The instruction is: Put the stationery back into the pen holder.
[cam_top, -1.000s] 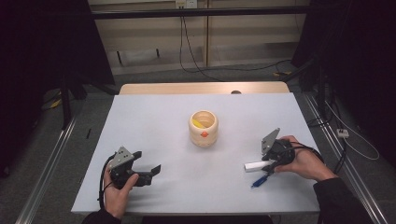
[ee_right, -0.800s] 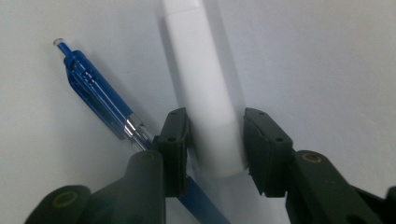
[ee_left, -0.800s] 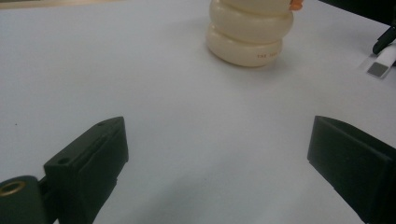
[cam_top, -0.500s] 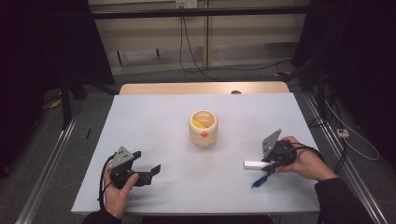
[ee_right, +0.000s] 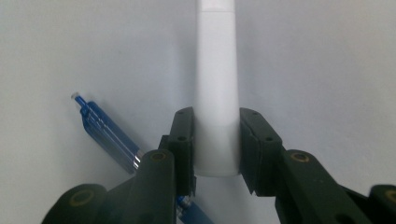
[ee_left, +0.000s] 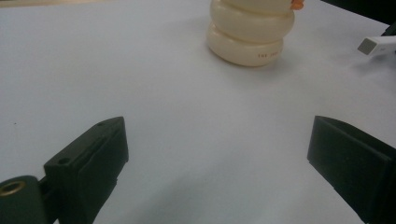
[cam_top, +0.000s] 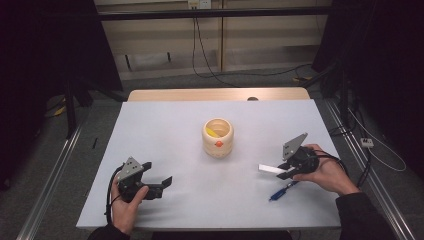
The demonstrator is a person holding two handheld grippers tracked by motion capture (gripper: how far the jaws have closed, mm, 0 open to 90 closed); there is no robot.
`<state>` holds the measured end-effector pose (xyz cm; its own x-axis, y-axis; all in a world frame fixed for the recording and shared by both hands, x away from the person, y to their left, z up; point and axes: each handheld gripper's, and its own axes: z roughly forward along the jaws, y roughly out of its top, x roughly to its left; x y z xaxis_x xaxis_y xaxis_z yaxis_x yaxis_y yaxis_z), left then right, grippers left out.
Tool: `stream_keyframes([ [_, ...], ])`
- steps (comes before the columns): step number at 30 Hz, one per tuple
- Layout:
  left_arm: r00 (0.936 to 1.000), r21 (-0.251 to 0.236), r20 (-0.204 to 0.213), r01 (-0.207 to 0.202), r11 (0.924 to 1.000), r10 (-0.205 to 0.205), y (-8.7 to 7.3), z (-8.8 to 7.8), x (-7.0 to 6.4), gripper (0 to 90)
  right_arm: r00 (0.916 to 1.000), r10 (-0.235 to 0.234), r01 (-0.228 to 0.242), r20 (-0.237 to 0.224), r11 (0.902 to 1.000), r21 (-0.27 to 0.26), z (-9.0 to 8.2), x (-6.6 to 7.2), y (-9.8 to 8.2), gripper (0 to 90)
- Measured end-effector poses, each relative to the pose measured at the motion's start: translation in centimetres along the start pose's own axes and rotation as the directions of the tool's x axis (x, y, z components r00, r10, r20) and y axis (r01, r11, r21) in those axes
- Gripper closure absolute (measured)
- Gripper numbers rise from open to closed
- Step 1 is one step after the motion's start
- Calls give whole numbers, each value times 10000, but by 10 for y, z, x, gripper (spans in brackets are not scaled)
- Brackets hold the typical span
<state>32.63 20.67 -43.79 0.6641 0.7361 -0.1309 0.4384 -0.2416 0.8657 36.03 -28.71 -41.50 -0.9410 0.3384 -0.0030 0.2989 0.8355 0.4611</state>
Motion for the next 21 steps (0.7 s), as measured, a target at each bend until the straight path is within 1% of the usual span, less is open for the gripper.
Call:
stream_keyframes([
  [2, 10000, -34, -9, -3, 10000, 3, 0, 0, 0, 52, 9999, 109, -108, 46, 9997, -196, -1, 0, 2, 680],
  [6, 10000, -45, 10, -65, 10000, 65, 0, 0, 0, 52, 9995, 326, -324, 61, 9990, -315, 0, 3, 8, 681],
  [9, 9999, -59, 43, -123, 9999, 123, 0, 0, -1, 54, 9987, 502, -502, -21, 9978, -434, 1, 6, 12, 680],
  [11, 9999, -93, 57, -154, 9998, 154, 0, 0, -1, 54, 9986, 523, -526, -71, 9976, -441, 1, 7, 15, 681],
  [14, 9996, -126, 106, -274, 9995, 275, 1, 0, -2, 60, 9983, 581, -586, -79, 9957, -715, 0, 11, 20, 681],
  [16, 9993, -266, 145, -327, 9991, 331, 1, 0, -4, 61, 9979, 627, -636, -148, 9947, -807, 1, 13, 23, 680],
  [17, 9991, -268, 174, -385, 9989, 390, 1, 0, -4, 61, 9979, 630, -640, -156, 9945, -830, 2, 15, 24, 681],
  [18, 9982, -251, 213, -552, 9982, 557, 2, 0, -5, 61, 9977, 659, -669, -149, 9942, -848, 2, 16, 25, 681],
  [19, 9981, -213, 180, -587, 9980, 591, 2, 0, -7, 61, 9975, 691, -704, -174, 9934, -902, 4, 17, 27, 680],
  [21, 9949, -248, -5, -1006, 9946, 1006, 4, 0, -11, 60, 9969, 760, -777, -208, 9922, -979, 7, 18, 28, 680],
])
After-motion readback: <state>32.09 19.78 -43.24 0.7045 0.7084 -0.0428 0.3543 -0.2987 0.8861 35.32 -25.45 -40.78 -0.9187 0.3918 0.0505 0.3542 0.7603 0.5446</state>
